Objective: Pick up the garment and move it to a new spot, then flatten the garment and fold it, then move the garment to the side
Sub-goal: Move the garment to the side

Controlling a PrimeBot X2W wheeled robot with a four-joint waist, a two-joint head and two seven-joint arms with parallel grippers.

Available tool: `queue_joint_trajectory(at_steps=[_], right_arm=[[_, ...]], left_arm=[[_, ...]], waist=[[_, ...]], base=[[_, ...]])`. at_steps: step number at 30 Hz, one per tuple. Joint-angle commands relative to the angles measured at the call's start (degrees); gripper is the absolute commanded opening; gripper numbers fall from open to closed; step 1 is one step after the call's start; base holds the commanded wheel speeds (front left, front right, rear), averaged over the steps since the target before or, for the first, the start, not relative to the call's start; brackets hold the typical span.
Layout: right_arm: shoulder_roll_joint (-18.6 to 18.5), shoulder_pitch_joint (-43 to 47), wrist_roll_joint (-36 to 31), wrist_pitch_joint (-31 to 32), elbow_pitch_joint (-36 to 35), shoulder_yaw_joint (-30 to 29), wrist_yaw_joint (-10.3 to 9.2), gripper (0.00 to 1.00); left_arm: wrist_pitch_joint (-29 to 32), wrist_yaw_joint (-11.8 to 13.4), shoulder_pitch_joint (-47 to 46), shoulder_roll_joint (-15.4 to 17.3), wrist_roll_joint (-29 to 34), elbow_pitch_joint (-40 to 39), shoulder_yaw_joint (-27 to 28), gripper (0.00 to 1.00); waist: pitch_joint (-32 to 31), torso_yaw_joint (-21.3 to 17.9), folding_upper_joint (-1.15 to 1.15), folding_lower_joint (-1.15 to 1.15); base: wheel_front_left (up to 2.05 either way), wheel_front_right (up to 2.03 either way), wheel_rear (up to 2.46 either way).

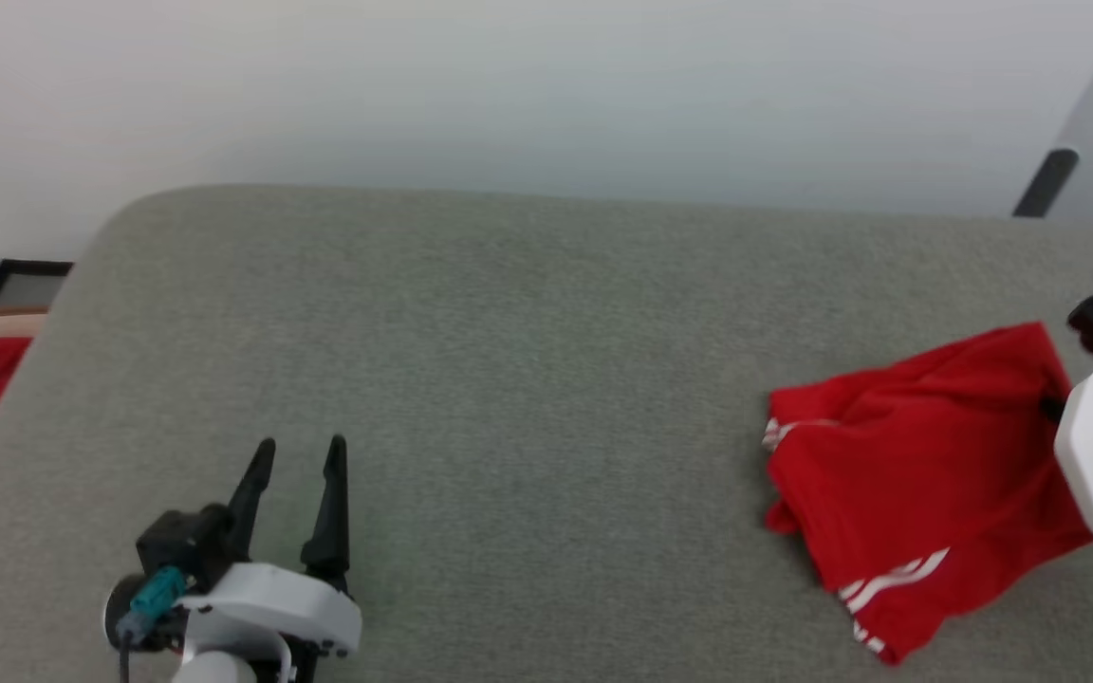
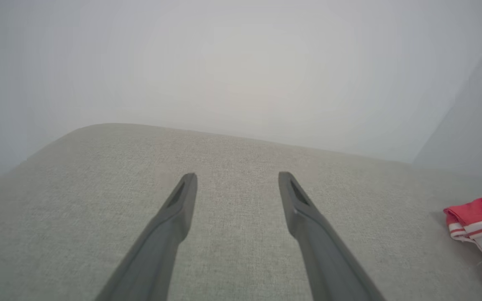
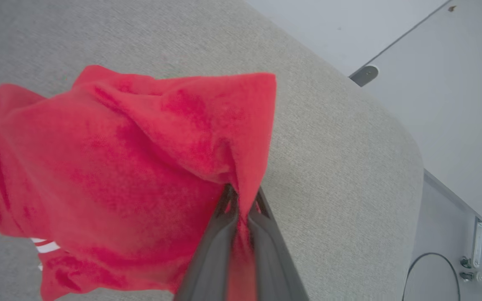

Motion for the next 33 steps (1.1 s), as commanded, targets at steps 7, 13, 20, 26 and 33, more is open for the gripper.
queue_joint_trajectory(at_steps=[7, 13, 20, 26, 33], right_arm=[[-1.7, -6.0, -1.0, -4.0, 3.4, 0.2, -0.08, 0.0], [-3.2, -10.7, -2.7, -9.3, 8.2, 1.4, -0.08, 0.0], [-5.1, -15.9, -4.9, -17.0, 16.9, 1.7, -0.08, 0.0], [-5.1, -19.1, -7.2, -21.2, 23.3, 1.2, -0.08, 0.0], [-3.6, -22.1, -10.4, -26.6, 32.3, -0.8, -0.08, 0.0]], left_arm=[[0.0, -0.1, -3.7, 1.0, 1.5, -2.5, -1.0, 1.0], [0.0, -0.1, -6.6, 2.1, 2.0, -3.6, -1.8, 1.0], [0.0, -0.1, -9.2, 3.5, 2.4, -4.1, -2.5, 1.0], [0.0, -0.1, -10.6, 4.5, 2.4, -4.3, -3.3, 1.0], [0.0, -0.1, -11.9, 5.4, 2.0, -4.2, -4.5, 1.0]], waist=[[6.1, -6.5, 0.0, 0.0], [9.6, -9.7, 0.0, 0.0], [13.2, -12.4, 0.0, 0.0], [15.3, -13.7, 0.0, 0.0], [17.1, -14.2, 0.0, 0.0]], base=[[0.0, 0.0, 0.0], [0.0, 0.0, 0.0], [0.0, 0.0, 0.0], [0.0, 0.0, 0.0], [0.0, 0.0, 0.0]])
